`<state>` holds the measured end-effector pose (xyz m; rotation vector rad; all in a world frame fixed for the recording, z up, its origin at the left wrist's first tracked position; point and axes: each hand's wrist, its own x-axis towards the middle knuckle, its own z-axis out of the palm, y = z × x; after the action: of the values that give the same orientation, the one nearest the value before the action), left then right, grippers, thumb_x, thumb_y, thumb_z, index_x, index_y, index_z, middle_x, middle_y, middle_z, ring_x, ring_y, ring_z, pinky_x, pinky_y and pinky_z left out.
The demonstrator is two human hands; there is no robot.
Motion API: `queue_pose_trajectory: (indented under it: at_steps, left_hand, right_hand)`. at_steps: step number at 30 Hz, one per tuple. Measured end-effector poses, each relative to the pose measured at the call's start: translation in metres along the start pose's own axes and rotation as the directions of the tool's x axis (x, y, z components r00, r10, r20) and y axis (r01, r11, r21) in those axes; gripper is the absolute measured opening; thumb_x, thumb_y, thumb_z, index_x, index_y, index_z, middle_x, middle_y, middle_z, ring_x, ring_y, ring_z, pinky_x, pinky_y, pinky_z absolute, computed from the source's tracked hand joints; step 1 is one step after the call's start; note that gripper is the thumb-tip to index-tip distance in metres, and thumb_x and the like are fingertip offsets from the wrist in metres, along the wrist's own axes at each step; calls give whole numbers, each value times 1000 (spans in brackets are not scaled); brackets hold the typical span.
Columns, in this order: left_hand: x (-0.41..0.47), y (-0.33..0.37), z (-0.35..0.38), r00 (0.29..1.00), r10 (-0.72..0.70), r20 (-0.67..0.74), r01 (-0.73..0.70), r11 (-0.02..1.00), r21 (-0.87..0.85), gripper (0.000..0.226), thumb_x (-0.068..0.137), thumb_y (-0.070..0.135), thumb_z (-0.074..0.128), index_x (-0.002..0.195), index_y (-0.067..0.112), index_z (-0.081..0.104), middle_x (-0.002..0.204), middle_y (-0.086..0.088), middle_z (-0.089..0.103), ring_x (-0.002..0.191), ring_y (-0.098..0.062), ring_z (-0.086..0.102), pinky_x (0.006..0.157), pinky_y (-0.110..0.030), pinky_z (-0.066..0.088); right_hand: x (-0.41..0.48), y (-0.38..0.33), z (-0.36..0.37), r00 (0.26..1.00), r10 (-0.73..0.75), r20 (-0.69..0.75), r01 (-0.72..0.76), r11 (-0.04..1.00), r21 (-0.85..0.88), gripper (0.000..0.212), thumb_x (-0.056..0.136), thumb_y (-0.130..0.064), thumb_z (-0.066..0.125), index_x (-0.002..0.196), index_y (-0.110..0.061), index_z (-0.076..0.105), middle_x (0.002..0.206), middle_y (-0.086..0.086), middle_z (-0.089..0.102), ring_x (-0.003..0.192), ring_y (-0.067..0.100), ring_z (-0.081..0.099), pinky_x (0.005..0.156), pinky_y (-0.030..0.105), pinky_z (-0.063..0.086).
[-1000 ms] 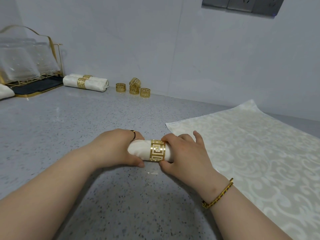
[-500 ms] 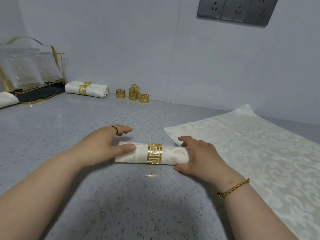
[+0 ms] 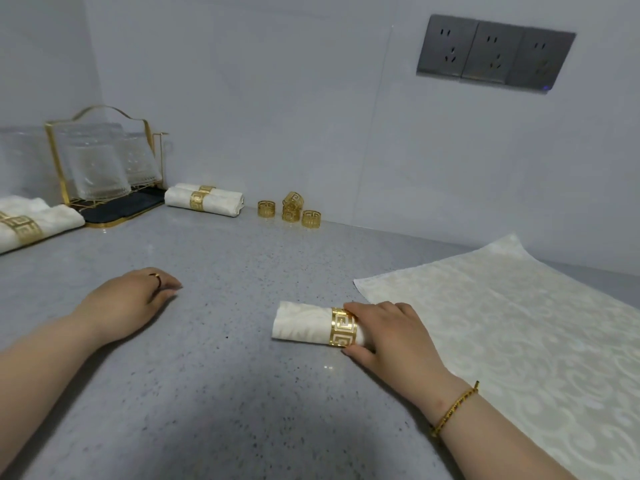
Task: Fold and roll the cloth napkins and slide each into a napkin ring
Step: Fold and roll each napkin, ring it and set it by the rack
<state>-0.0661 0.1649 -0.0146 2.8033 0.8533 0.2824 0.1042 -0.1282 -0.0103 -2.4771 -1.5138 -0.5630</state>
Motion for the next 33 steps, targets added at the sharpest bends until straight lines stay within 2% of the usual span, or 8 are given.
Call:
queue_pose_trajectory:
  at_steps: [5,10,14,20,24,26,29,33]
  left_hand:
    - [25,-37,7,992,-76,-96,70,995,-67,30,95,13,41,120,10,58,126,-8,55,115,-25,49,99,-32,36]
    - [39,-58,22,974,-60,-220,26,987,-156,27,93,10,44,112,13,63,121,-4,59,114,-23,51,97,-30,36]
    - [44,-60,21,973,9,-231,-28,996,-81,28,97,26,35,118,39,47,123,17,45,121,-6,40,98,-19,31]
    - [51,-67,14,970,-17,-242,-33,979,-200,33,96,30,35,80,57,25,97,33,35,119,1,40,101,-17,31]
    - [55,-72,20,951,30,-309,-114,960,-256,38,72,31,43,61,66,33,79,47,28,86,-1,59,71,-23,40]
    - [54,-75,22,927,81,-367,-151,974,-167,47,61,32,53,71,73,32,78,53,22,61,0,58,53,-14,35]
    - [55,-79,30,910,139,-391,-171,984,-49,67,58,37,51,102,76,19,88,47,19,59,0,58,58,-3,20]
    - [53,-80,30,875,169,-454,-229,970,-79,31,65,38,37,80,61,49,75,37,43,70,-5,60,53,-13,35]
  right_hand:
    - [41,-17,-2,987,-35,156,33,999,19,50,84,-46,54,129,-29,43,122,-6,57,111,18,46,93,30,27]
    - [138,-50,35,987,-71,146,76,997,-24,45,84,-44,54,124,-24,47,119,0,59,112,22,42,92,32,24]
    - [229,-90,75,992,-89,88,92,995,-41,37,86,-38,53,118,-18,51,115,5,60,111,25,43,91,34,27]
    - [329,-142,130,997,-78,-14,77,995,-59,31,89,-26,48,116,-12,52,117,7,59,118,27,38,98,35,25]
    - [365,-155,150,1000,-20,19,21,999,-44,36,90,-27,48,124,-14,47,126,7,54,126,29,31,107,40,18]
    - [373,-154,156,998,24,49,-22,999,-33,42,90,-31,49,129,-16,44,134,8,47,132,31,24,110,43,13]
    - [379,-151,167,996,73,51,-74,997,16,46,90,-33,49,133,-18,41,139,9,40,135,32,19,112,44,9]
    - [382,-153,175,997,73,21,-74,995,60,43,91,-28,46,133,-17,40,137,8,43,132,31,24,110,43,13]
